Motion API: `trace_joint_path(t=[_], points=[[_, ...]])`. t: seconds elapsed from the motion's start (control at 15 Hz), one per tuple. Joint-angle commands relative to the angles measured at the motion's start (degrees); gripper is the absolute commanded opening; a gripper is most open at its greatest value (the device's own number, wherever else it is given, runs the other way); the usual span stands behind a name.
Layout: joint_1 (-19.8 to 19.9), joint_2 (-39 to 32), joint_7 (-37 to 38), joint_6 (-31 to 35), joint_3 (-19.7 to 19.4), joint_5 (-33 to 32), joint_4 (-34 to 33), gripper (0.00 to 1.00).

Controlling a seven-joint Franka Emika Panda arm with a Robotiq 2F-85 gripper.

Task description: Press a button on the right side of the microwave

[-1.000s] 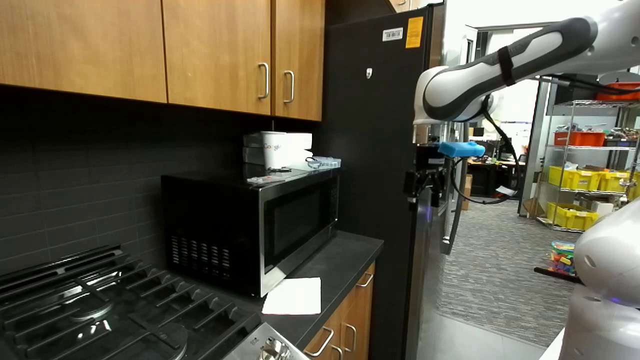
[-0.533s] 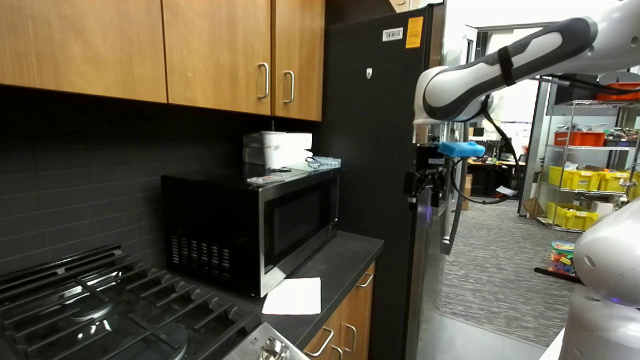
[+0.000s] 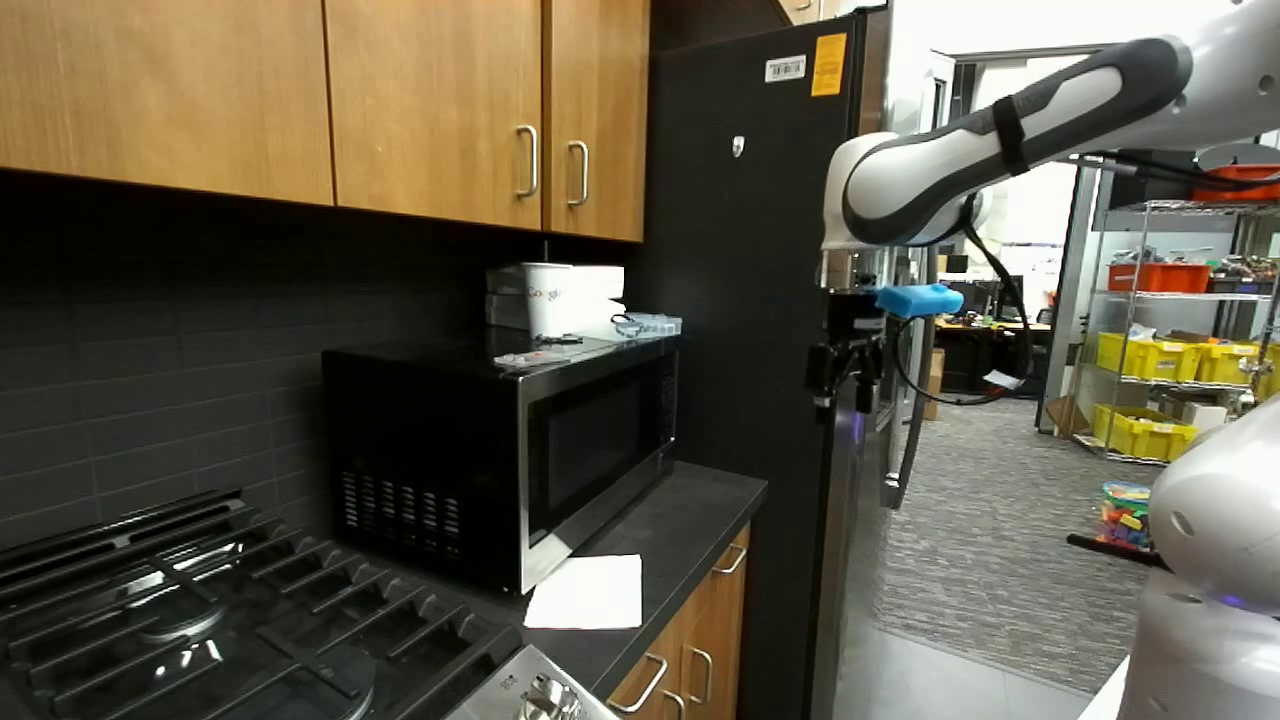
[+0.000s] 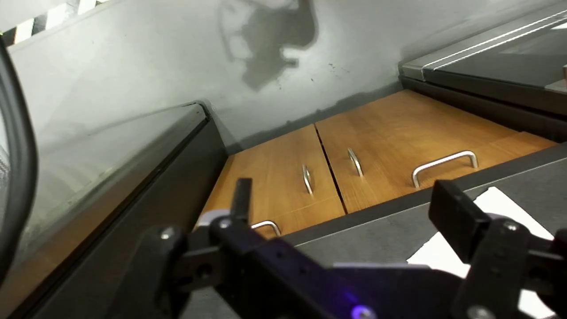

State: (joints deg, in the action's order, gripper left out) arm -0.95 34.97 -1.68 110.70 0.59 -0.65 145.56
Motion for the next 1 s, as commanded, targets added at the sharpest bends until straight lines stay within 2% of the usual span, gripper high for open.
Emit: trace_joint_path(t=[0.0, 0.4, 0.8, 0.93], points=[[-0.8, -4.45, -3.82, -0.24, -0.24, -1.53, -2.74, 1.0], [-2.12, -10.55, -9.25, -1.34, -0.03, -3.38, -8.16, 1.0], [-2.87, -10.5, -4.23, 4.53, 1.68, -1.35, -6.33, 1.0], [-3.44, -10.32, -1.75, 8.85, 2.69, -0.64, -4.95, 1.0]])
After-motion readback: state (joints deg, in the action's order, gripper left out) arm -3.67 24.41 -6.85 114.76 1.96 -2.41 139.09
